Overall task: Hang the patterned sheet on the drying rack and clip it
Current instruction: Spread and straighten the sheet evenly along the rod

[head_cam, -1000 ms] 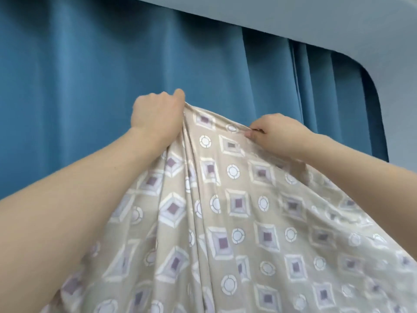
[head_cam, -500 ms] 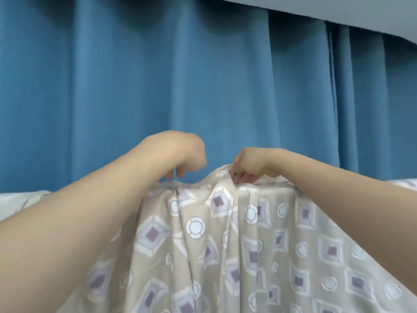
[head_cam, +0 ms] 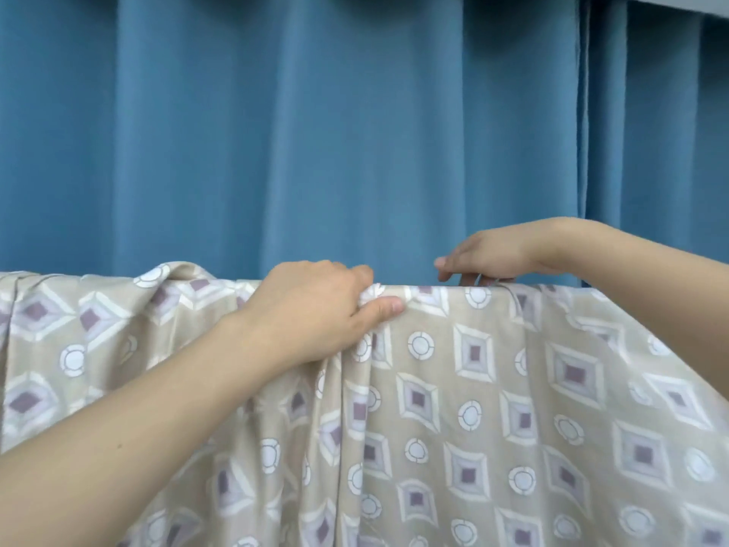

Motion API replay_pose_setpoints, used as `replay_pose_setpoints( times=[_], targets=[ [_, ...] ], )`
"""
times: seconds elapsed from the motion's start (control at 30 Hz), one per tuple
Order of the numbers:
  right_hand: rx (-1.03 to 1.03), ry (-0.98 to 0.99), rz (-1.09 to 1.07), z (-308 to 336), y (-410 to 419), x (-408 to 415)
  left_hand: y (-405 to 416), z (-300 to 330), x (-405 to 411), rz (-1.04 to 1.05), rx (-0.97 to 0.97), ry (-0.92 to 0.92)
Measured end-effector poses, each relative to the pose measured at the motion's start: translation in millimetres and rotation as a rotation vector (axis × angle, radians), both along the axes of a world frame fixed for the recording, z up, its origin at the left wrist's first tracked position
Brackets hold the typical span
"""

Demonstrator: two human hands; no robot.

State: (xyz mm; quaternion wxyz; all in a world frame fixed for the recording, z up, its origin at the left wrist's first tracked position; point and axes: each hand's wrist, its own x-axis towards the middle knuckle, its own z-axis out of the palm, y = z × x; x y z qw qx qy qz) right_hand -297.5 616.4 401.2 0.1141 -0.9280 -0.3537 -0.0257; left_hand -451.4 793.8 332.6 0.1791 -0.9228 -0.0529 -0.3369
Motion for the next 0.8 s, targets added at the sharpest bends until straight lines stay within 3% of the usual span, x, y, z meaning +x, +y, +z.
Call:
replay_pose_setpoints(
  times=[0.13,0.27,0.57,0.8],
  targets=[
    [0.083,-0.061,-0.008,-17,-64,-10,-37,-7,29,-0.189,0.169,-0.096],
    [0.089,-0.198,-0.035,-40,-114,1,-78,-6,57,-0.304,0.254,-0.072],
    [-0.069,-0.537,-0.053,-55,-196,33,-109,3,88,-0.433,0.112,-0.068],
    [-0.195,-0.586,-0.087,-40,-210,41,-109,23,90,-0.433,-0.005,-0.094]
  ],
)
